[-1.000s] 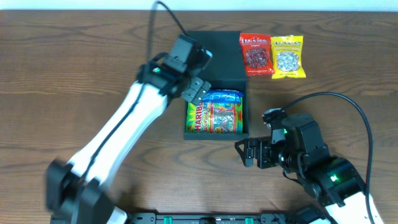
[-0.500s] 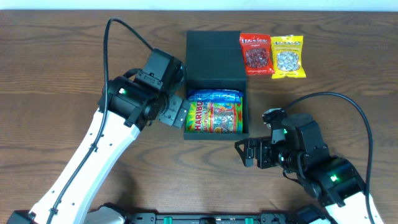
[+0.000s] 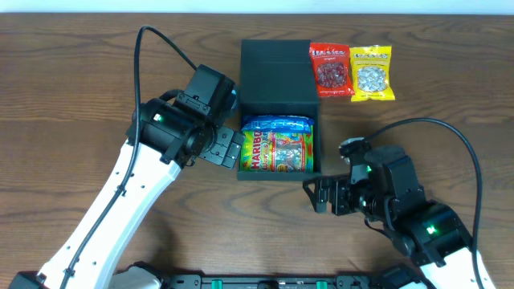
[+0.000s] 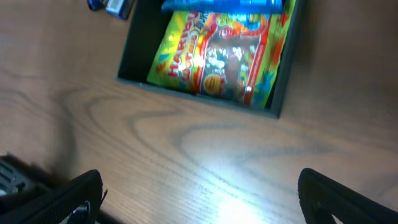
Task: Pack container
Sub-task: 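Release the blue bar and lift left gripper beside the box, then reach right gripper to the yellow HACKS bag and grasp it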
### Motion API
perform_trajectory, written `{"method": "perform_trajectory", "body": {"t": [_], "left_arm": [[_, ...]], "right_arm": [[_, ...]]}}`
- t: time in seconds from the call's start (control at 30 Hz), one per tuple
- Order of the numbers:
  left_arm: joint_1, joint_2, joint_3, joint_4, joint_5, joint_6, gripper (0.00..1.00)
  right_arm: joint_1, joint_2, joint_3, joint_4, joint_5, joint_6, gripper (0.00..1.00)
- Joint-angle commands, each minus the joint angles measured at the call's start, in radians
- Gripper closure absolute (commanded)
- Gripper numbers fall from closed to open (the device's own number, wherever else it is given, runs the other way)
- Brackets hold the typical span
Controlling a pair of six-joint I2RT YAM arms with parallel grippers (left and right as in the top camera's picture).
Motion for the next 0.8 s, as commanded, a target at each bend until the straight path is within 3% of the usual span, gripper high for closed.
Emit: {"method": "perform_trajectory", "body": {"t": [0.0,0.27,0.77], "left_arm": [[0.003,0.000,0.013,-0.004,-0.006,-0.005,0.05],[0.003,0.000,0.013,-0.004,-0.006,-0.005,0.05],[0.003,0.000,0.013,-0.004,-0.006,-0.005,0.05]], "right_arm": [[-0.004,0.005,0.017,0.031,0.082,-0.006,0.01],[-0.047,0.068,0.018,0.137,0.314,-0.006,0.01],[-0.318,0.340,0.020,0.549,0.420,-0.111,0.01]]}}
